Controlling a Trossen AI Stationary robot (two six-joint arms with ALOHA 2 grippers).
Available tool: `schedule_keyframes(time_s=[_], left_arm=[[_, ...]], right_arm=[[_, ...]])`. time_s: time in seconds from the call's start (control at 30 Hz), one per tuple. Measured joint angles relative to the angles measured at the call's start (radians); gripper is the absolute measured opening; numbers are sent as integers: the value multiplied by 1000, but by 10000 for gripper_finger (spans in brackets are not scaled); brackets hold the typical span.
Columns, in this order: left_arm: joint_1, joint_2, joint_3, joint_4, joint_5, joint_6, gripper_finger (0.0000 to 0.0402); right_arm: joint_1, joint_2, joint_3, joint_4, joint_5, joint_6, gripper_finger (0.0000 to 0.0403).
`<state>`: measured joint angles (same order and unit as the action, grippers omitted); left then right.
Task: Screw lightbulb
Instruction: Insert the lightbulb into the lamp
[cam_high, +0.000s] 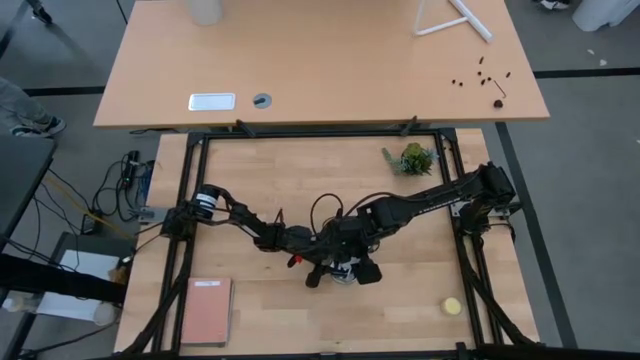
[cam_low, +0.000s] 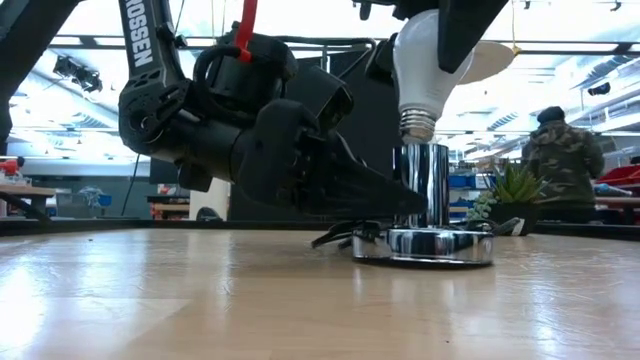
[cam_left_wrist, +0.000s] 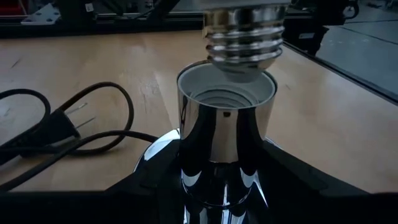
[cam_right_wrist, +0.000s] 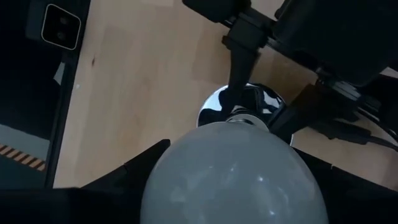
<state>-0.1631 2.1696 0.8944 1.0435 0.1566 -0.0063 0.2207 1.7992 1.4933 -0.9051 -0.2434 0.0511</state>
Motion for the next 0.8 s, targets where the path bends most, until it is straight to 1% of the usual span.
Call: schedule_keyframes(time_s=[0.53, 0.7, 0.8], left_arm=[[0, 0, 0, 9, 32, -1, 190], [-3, 2, -1, 0, 45, 1, 190], [-2, 2, -1, -1, 47, -1, 190]], right_arm=[[0, 10, -2, 29, 6, -7, 273], [2, 73, -3, 14, -57, -2, 272], [-2, 77, -1, 18, -62, -2, 273]])
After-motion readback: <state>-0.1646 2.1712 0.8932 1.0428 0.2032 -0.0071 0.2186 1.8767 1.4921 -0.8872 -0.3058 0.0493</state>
